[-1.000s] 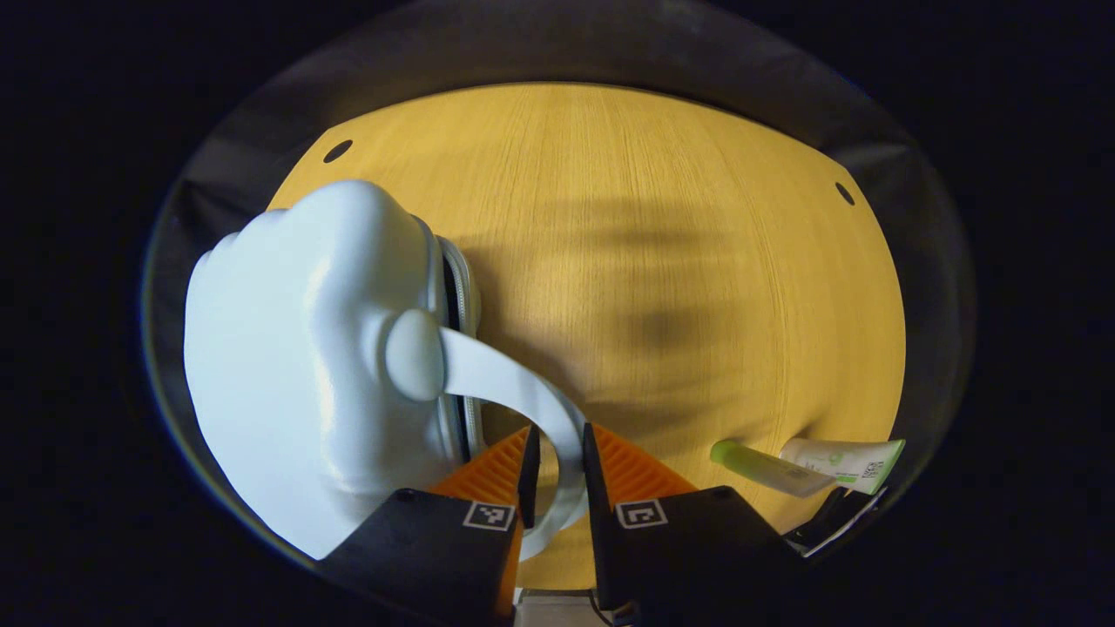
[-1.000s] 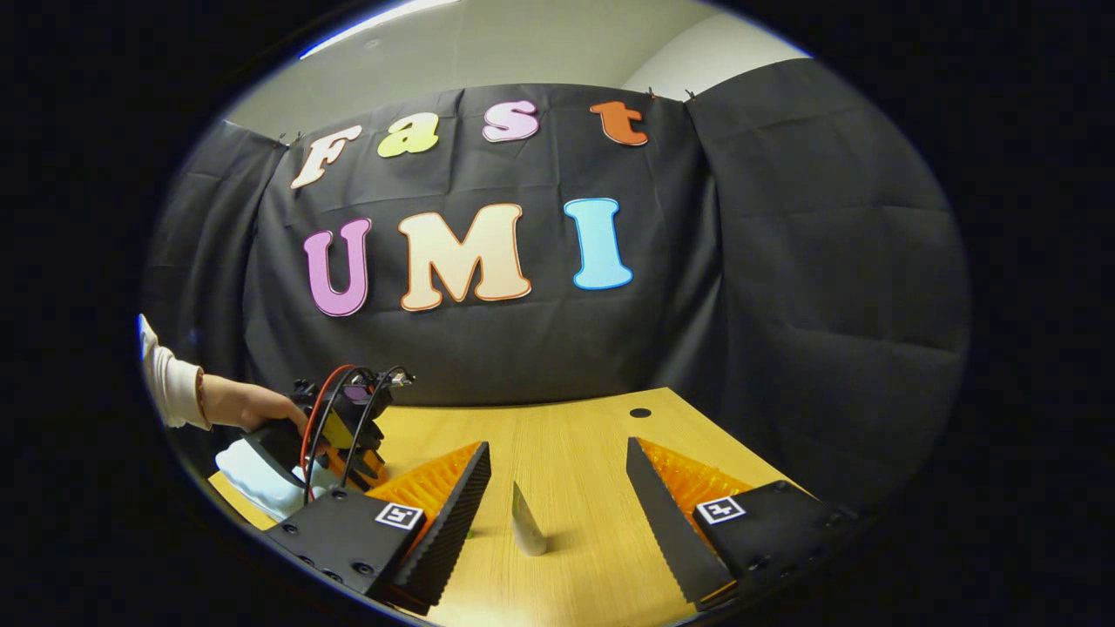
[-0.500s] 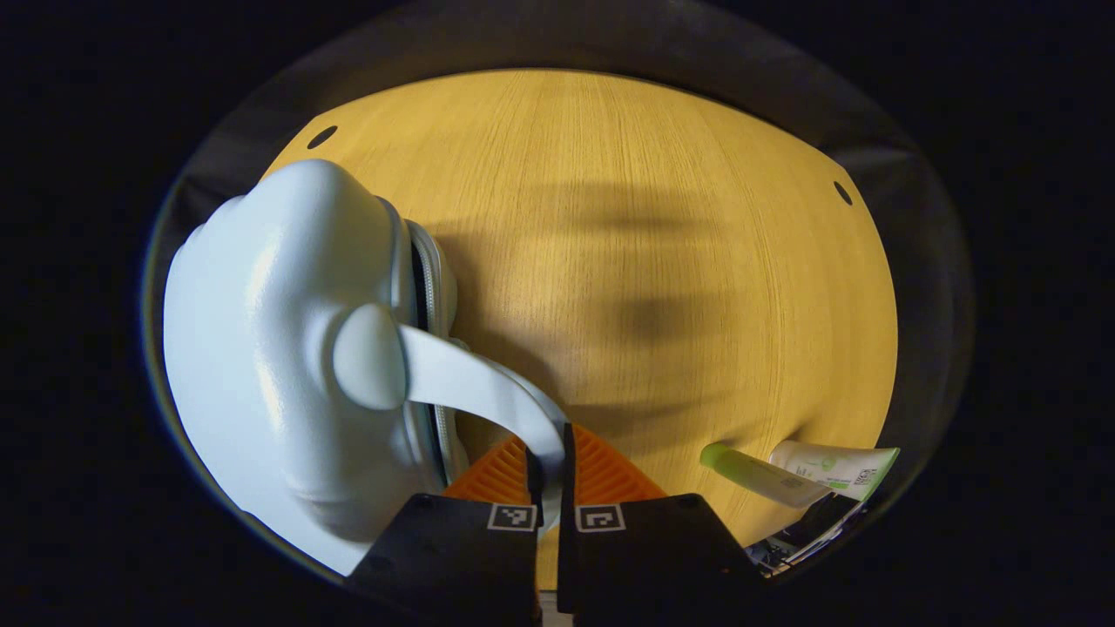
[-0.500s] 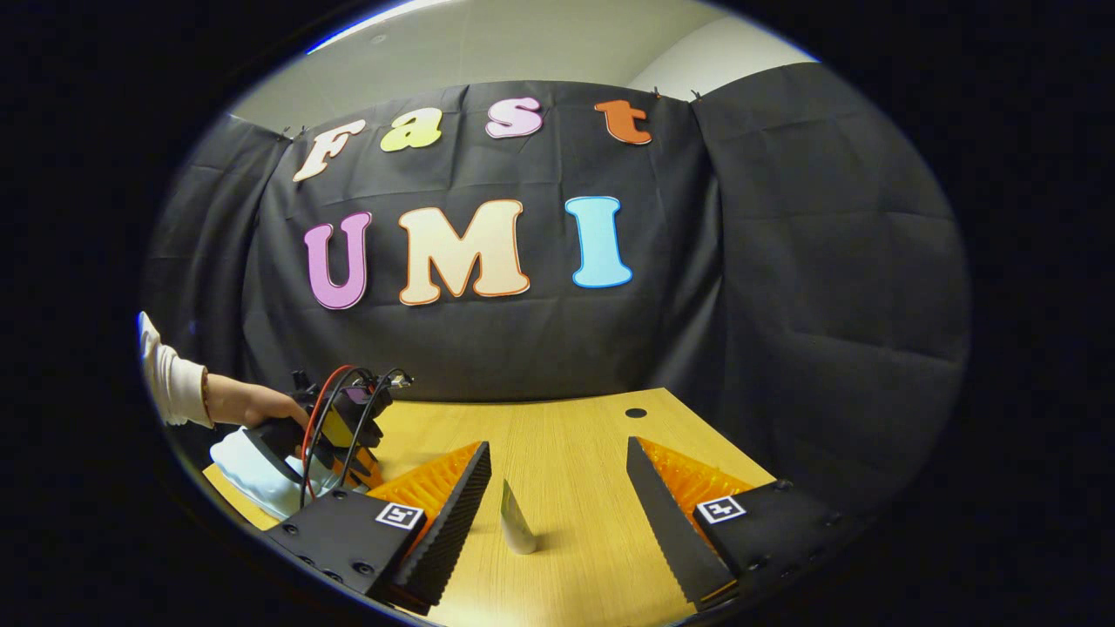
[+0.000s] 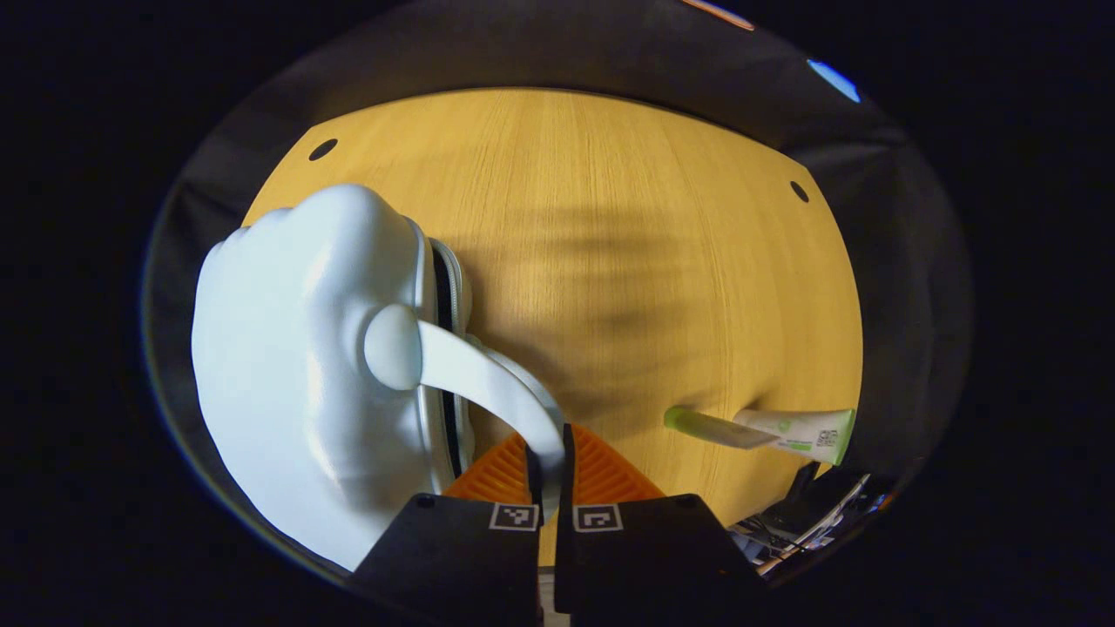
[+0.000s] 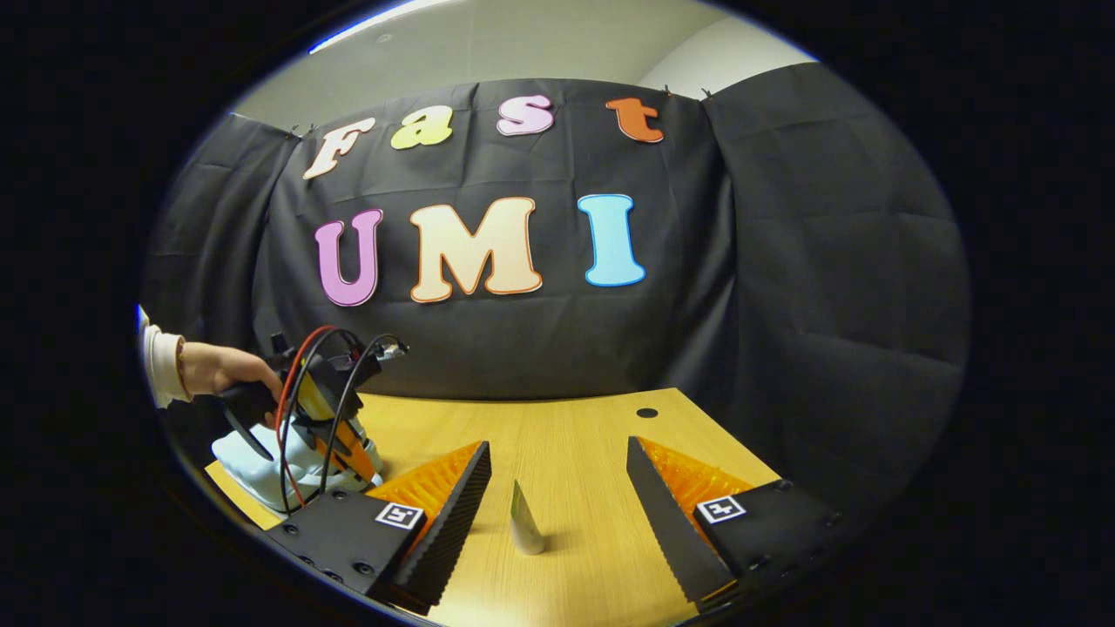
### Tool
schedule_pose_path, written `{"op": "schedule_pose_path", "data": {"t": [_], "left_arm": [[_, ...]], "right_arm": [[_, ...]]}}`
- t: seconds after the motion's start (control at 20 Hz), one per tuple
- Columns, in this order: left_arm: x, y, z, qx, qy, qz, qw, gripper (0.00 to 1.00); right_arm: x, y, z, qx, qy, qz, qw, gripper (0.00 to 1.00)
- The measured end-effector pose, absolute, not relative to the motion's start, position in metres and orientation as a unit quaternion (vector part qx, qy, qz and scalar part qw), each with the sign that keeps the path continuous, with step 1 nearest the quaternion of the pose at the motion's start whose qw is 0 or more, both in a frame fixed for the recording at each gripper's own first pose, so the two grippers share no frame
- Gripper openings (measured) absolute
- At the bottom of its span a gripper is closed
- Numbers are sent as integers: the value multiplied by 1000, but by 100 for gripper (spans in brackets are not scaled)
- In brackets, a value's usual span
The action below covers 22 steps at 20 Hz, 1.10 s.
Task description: First open the suitcase, pack the skin care products into it, and then close the suitcase.
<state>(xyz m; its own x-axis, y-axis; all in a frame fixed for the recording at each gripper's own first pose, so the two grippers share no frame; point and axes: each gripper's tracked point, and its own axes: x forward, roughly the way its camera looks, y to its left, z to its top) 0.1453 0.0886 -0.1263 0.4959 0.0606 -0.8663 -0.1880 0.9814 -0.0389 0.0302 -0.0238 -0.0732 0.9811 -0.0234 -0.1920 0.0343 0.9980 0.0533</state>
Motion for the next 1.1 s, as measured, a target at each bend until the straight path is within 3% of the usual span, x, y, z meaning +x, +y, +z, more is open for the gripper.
{"op": "schedule_pose_path", "data": {"t": [0.45,1.1], "left_arm": [[119,95,-60,-91,448,53,888,0],[57,211,43,-143,351,121,918,0]], "right_arm": [[31,-10,-67,40,84,1,996,97],[36,25,-59,70,66,19,995,98]]}}
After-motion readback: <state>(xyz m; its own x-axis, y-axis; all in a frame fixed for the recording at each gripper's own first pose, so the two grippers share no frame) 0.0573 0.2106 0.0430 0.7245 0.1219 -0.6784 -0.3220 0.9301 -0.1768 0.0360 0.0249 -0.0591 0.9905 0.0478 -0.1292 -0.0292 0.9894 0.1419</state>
